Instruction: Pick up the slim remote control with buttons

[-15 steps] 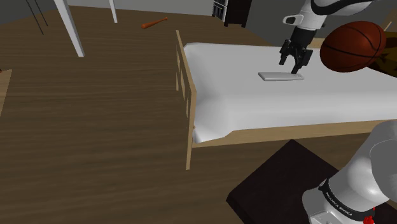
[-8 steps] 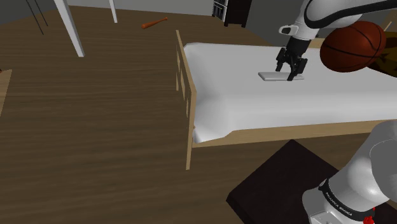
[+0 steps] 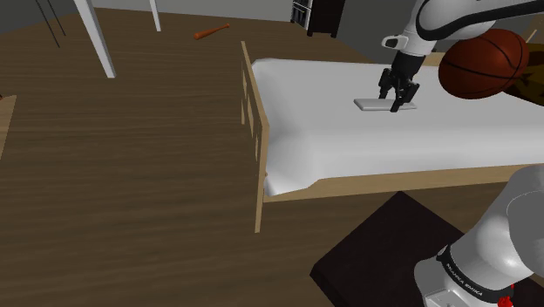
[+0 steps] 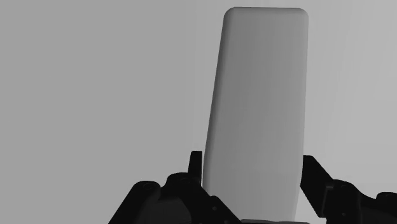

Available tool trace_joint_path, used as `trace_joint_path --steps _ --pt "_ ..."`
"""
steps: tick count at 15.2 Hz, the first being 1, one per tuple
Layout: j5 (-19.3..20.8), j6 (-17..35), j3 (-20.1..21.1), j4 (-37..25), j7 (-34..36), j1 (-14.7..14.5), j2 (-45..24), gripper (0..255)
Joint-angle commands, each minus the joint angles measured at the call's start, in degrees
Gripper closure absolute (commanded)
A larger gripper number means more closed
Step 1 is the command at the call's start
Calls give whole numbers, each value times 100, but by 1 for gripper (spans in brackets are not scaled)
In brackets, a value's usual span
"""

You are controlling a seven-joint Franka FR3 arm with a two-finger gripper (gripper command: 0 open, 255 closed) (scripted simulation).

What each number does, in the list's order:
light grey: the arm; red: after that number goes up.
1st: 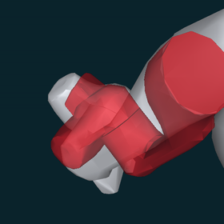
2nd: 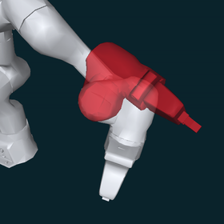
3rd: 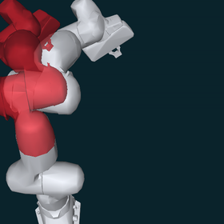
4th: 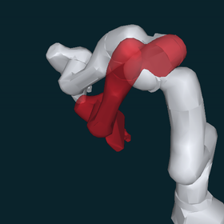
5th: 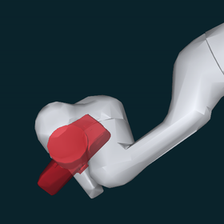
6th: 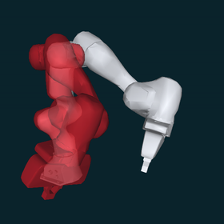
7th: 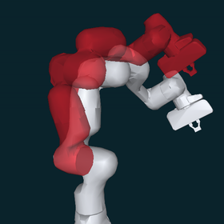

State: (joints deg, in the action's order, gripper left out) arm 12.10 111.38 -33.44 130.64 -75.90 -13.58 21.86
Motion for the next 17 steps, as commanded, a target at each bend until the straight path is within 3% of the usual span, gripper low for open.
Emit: trace_joint_path --steps 1,17 --pt "4 9 -6 5 -1 1 -11 255" --pt "-60 -1088 196 -956 21 -39 127 255"
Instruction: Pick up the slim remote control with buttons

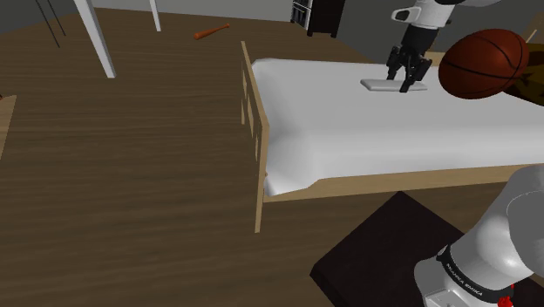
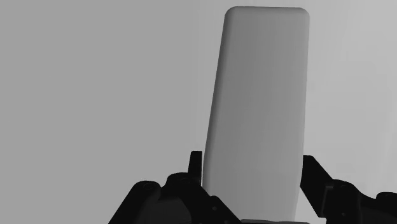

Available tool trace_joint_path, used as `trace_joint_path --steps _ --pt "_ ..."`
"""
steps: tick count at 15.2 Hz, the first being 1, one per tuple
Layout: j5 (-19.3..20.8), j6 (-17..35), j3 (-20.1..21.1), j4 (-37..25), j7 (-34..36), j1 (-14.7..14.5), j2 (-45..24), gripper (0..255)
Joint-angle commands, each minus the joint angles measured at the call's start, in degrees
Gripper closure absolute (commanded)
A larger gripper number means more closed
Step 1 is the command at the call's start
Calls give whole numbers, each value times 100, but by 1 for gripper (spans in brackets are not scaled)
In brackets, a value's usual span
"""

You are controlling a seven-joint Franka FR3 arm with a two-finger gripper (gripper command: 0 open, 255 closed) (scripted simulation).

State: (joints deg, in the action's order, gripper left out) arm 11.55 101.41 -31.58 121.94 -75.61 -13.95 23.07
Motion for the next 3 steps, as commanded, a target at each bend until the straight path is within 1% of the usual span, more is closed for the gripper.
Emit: trace_joint_path --steps 1,3 --pt "-12 -167 20 -163 -10 -6 3 255" --pt "-14 -178 21 -175 -10 -7 3 255"
